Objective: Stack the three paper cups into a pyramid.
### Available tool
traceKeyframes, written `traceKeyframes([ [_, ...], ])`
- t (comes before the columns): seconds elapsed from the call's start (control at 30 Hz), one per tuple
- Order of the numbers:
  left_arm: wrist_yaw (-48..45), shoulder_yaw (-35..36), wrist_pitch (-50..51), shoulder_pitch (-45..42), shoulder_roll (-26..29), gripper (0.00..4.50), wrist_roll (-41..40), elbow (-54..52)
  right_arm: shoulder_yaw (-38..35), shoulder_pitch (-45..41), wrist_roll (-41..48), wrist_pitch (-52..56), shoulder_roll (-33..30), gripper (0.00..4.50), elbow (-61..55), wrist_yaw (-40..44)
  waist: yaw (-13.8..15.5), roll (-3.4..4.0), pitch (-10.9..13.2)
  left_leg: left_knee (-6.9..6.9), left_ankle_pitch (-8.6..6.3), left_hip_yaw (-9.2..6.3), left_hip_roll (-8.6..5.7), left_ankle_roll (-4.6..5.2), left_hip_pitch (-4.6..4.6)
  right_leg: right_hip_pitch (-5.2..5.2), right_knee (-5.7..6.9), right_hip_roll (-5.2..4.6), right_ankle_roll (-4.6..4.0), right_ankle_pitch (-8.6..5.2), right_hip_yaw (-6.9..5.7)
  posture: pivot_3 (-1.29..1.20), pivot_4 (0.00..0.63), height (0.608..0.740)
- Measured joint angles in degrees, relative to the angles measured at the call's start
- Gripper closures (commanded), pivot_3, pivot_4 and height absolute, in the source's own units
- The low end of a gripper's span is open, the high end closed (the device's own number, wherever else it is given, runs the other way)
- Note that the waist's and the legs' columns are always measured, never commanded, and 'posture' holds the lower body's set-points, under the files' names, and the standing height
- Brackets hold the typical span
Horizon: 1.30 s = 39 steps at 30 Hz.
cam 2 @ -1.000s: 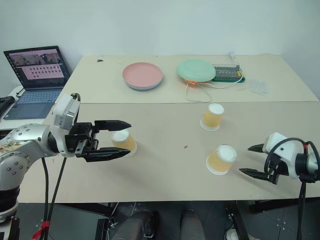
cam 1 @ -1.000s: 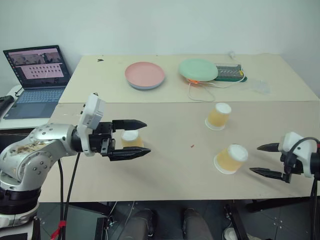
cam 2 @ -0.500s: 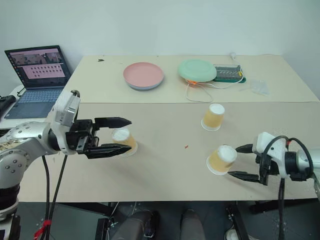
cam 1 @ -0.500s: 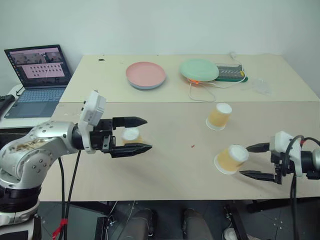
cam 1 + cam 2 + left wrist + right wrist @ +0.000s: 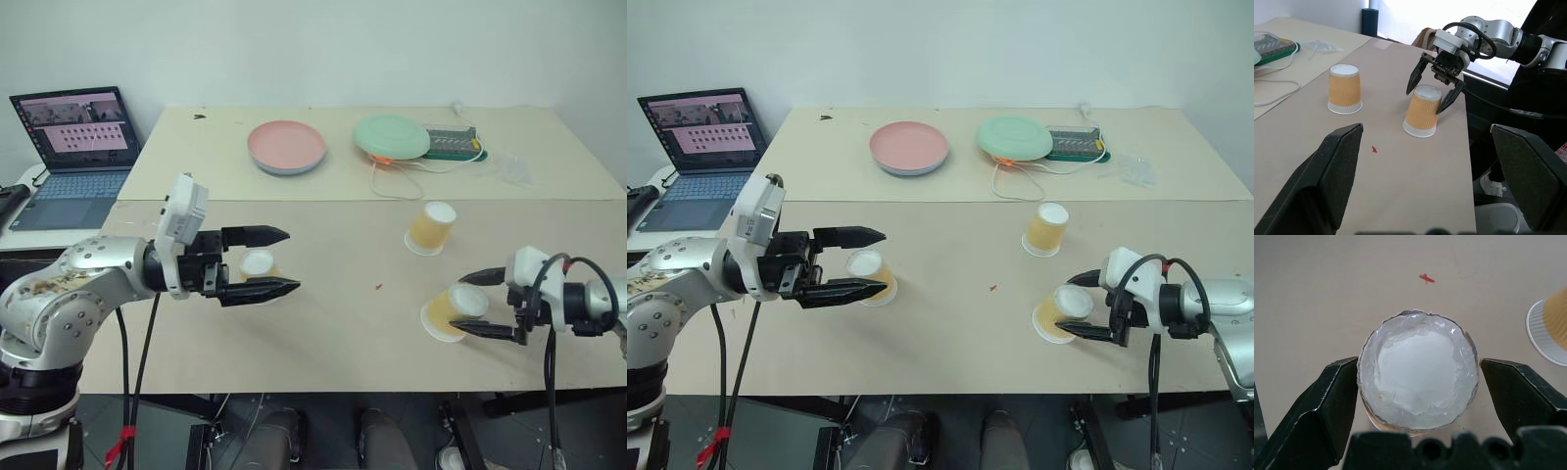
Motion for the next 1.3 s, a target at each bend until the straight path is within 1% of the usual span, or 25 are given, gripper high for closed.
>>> traceKeyframes([
  [0.03,0.1,0.0,0.0,0.0,0.0,0.00,0.0,0.0,0.1,0.0,0.0,0.0,0.0,0.51,0.1,0.0,0.0,0.00,0.0,0.00,0.00,0.00,0.00,0.00,0.00,0.00,0.00,0.00,0.00,0.00,0.00,0.00,0.150,0.717],
  [0.07,0.3,0.0,0.0,0.0,0.0,0.00,0.0,0.0,0.2,-0.1,-0.1,0.0,0.0,0.57,0.2,0.0,0.0,0.00,0.0,0.00,0.00,0.00,0.00,0.00,0.00,0.00,0.01,0.00,0.00,0.00,0.00,0.00,0.150,0.717],
  [0.17,0.5,0.0,0.0,-0.2,-0.1,0.00,0.0,0.0,0.3,-0.4,-0.1,0.0,0.0,1.64,0.5,-0.1,-0.1,0.00,0.0,0.00,0.00,0.00,0.00,0.00,0.01,0.00,0.01,0.01,0.01,0.00,0.00,0.00,0.150,0.717],
  [0.2,0.5,0.0,0.0,-0.2,-0.1,0.00,0.0,0.0,0.3,-0.5,-0.1,0.0,0.0,1.84,0.5,-0.1,-0.1,0.00,0.0,0.01,0.00,0.00,0.00,0.00,0.01,0.00,0.01,0.01,0.01,0.00,0.00,0.00,0.150,0.717],
  [0.37,0.5,-0.1,0.0,-0.5,-0.2,0.00,0.2,0.1,0.3,-2.5,0.3,0.5,1.7,1.84,0.5,-0.7,0.0,0.00,0.0,0.02,0.01,0.00,0.00,-0.01,0.01,0.00,0.02,0.02,-0.01,0.01,0.00,0.00,0.150,0.717],
  [0.5,-0.2,-0.8,-0.2,-0.3,-0.1,0.00,1.5,0.2,0.4,-6.1,3.5,3.1,3.6,1.84,-1.0,-1.3,-0.1,0.00,0.0,0.03,0.01,0.01,0.00,-0.01,0.00,-0.01,0.02,0.03,-0.04,0.05,0.01,0.00,0.150,0.717],
  [0.57,-0.4,-0.7,-0.2,-0.3,0.1,0.00,1.8,0.7,0.8,-10.3,5.0,5.0,5.1,1.84,-1.8,-1.4,-0.4,-0.01,0.0,0.04,0.01,0.02,0.01,-0.02,0.01,-0.03,0.02,0.05,0.00,0.06,0.03,0.00,0.150,0.717],
  [0.63,-0.7,-0.7,-0.2,-0.5,0.2,0.00,2.3,1.1,2.9,-17.3,6.9,7.2,7.4,1.84,-2.7,-1.2,-0.7,-0.03,0.0,0.05,0.03,0.02,0.05,-0.04,0.02,-0.03,0.02,0.05,0.05,0.06,0.02,0.00,0.150,0.717],
  [0.67,-0.8,-0.8,-0.2,-0.6,0.2,0.00,2.4,1.2,3.2,-18.7,7.3,7.3,7.9,1.84,-3.1,-1.2,-0.7,-0.04,0.0,0.05,0.04,0.01,0.07,-0.05,0.01,-0.04,0.02,0.06,0.05,0.05,-0.01,0.00,0.150,0.717],
  [0.77,-1.7,-1.0,-0.2,-1.0,0.5,0.00,2.6,1.9,9.9,-30.6,7.2,9.3,13.9,1.84,-0.2,0.6,-1.2,-0.16,0.1,0.06,0.05,0.01,0.08,-0.07,0.05,-0.02,0.00,0.09,0.09,0.08,-0.09,0.00,0.150,0.717],
  [0.83,-2.1,-1.4,-0.2,-1.6,0.5,0.00,2.7,2.1,14.4,-36.5,5.8,9.3,17.7,1.84,3.8,2.4,-1.4,-0.24,0.1,0.06,0.05,0.01,0.08,-0.08,0.07,-0.01,0.00,0.23,0.04,0.11,-0.14,0.00,0.150,0.717],
  [0.87,-2.2,-1.6,-0.2,-1.9,0.5,0.00,2.7,2.1,16.5,-38.7,4.6,9.2,19.2,1.84,6.3,3.2,-1.4,-0.26,0.1,0.06,0.06,0.01,0.08,-0.08,0.08,-0.02,-0.01,0.31,-0.15,0.24,-0.15,0.00,0.150,0.717],
  [0.9,-2.6,-1.7,-0.2,-2.1,0.5,0.00,2.7,2.2,19.7,-41.6,1.9,8.1,21.5,1.84,11.6,4.2,-1.4,-0.30,0.1,0.06,0.06,0.00,0.08,-0.08,0.08,-0.04,-0.01,0.33,-0.19,0.27,-0.15,0.00,0.150,0.717],
  [1.0,-3.0,-1.8,-0.1,-2.1,0.7,0.00,2.7,2.2,25.0,-46.8,-3.8,4.5,26.8,1.84,24.2,5.4,-1.3,-0.31,0.1,0.08,0.08,0.01,0.04,-0.09,-0.04,-0.45,0.01,0.33,-0.25,0.38,-0.18,0.00,0.150,0.717],
  [1.07,-3.1,-1.9,0.2,-2.3,0.8,0.00,2.5,2.1,28.2,-52.2,-8.4,-0.2,32.4,1.84,37.0,6.2,-1.5,-0.32,0.1,0.07,0.23,0.04,0.04,-0.32,-0.25,-0.57,0.08,0.35,-0.34,0.56,-0.19,0.00,0.150,0.717],
  [1.17,-2.9,-1.8,1.0,-2.4,0.9,0.00,2.2,1.7,29.9,-57.6,-13.2,-6.7,37.2,1.84,50.2,6.2,-1.7,-0.32,0.1,0.02,0.45,0.01,0.07,-0.68,-0.26,-0.66,0.17,0.42,-0.39,0.59,-0.21,0.00,0.150,0.717],
  [1.23,-2.7,-1.5,1.7,-2.2,1.4,0.00,2.0,1.5,30.1,-60.0,-15.9,-10.9,39.2,1.84,57.2,6.0,-1.7,-0.31,0.1,0.02,0.43,-0.01,0.08,-0.71,-0.26,-0.69,0.17,0.47,-0.40,0.59,-0.25,0.00,0.150,0.717],
  [1.3,-2.5,-1.2,2.2,-2.1,1.8,0.00,1.9,1.2,30.1,-61.6,-17.1,-13.6,40.7,1.84,61.0,6.1,-2.0,-0.31,0.1,0.02,0.42,-0.01,0.08,-0.72,-0.19,-0.69,0.18,0.49,-0.41,0.59,-0.24,0.00,0.150,0.717],
])
